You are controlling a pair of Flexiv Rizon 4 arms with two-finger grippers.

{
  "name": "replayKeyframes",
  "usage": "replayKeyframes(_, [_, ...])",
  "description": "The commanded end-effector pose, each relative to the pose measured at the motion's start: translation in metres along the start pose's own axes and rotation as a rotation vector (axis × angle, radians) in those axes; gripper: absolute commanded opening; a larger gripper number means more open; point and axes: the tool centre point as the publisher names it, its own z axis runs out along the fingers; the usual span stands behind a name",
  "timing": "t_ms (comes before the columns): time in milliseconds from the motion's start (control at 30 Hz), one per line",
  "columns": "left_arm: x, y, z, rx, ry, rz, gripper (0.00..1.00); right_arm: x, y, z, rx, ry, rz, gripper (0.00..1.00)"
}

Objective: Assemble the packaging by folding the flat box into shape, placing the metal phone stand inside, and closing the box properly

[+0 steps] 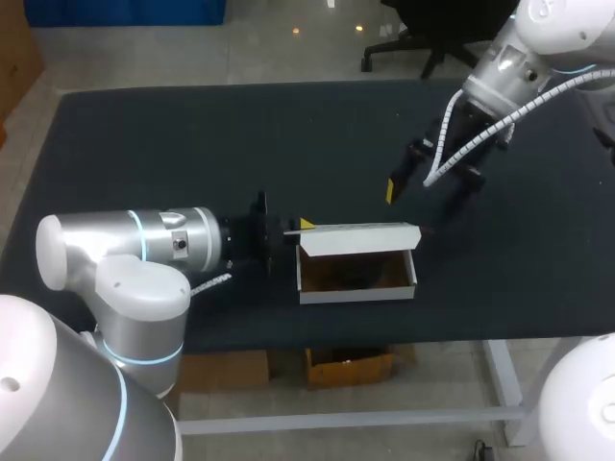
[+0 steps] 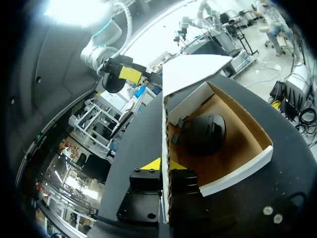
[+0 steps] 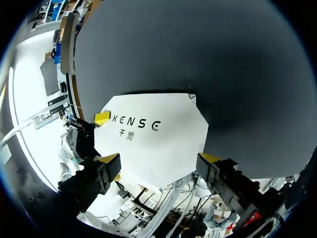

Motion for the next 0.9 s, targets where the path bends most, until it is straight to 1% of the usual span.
replayKeyframes(33, [0.004, 0.001, 0.002, 0.002, -0.009, 0.001, 0.00, -0.003, 0.012, -0.004, 0.097, -0.015, 0.032, 1.00])
replayKeyframes(67, [0.004, 0.001, 0.002, 0.002, -0.009, 0.001, 0.00, -0.004, 0.013, -0.005, 0.098, -0.014, 0.036, 1.00])
replayKeyframes(100, [0.004, 0.001, 0.002, 0.002, -0.009, 0.001, 0.00, -0.005, 0.012, -0.006, 0.099, -0.012, 0.036, 0.95])
replayKeyframes(133, [0.004, 0.001, 0.002, 0.002, -0.009, 0.001, 0.00, -0.005, 0.012, -0.007, 0.100, -0.017, 0.043, 0.86])
replayKeyframes(167, [0.004, 0.001, 0.002, 0.002, -0.009, 0.001, 0.00, -0.005, 0.013, -0.008, 0.100, -0.019, 0.044, 0.81])
replayKeyframes(200, [0.004, 0.001, 0.002, 0.002, -0.009, 0.001, 0.00, -0.005, 0.013, -0.009, 0.099, -0.021, 0.044, 0.78])
replayKeyframes(233, [0.004, 0.001, 0.002, 0.002, -0.009, 0.001, 0.00, -0.005, 0.015, -0.010, 0.098, -0.026, 0.044, 0.69])
replayKeyframes(267, [0.004, 0.001, 0.002, 0.002, -0.009, 0.001, 0.00, -0.004, 0.016, -0.011, 0.100, -0.025, 0.039, 0.56])
replayKeyframes(300, [0.004, 0.001, 0.002, 0.002, -0.009, 0.001, 0.00, -0.004, 0.017, -0.011, 0.100, -0.025, 0.036, 0.49])
replayKeyframes(400, [0.004, 0.001, 0.002, 0.002, -0.009, 0.001, 0.00, -0.002, 0.020, -0.011, 0.105, -0.025, 0.029, 0.49])
replayKeyframes(467, [0.004, 0.001, 0.002, 0.002, -0.009, 0.001, 0.00, -0.001, 0.020, -0.007, 0.114, -0.027, 0.026, 0.50])
replayKeyframes(667, [0.004, 0.001, 0.002, 0.002, -0.009, 0.001, 0.00, -0.003, 0.020, 0.003, 0.142, -0.032, 0.021, 0.49])
replayKeyframes(900, [0.011, 0.001, 0.004, -0.017, -0.021, 0.051, 0.00, -0.007, 0.017, 0.009, 0.158, -0.042, 0.024, 0.48])
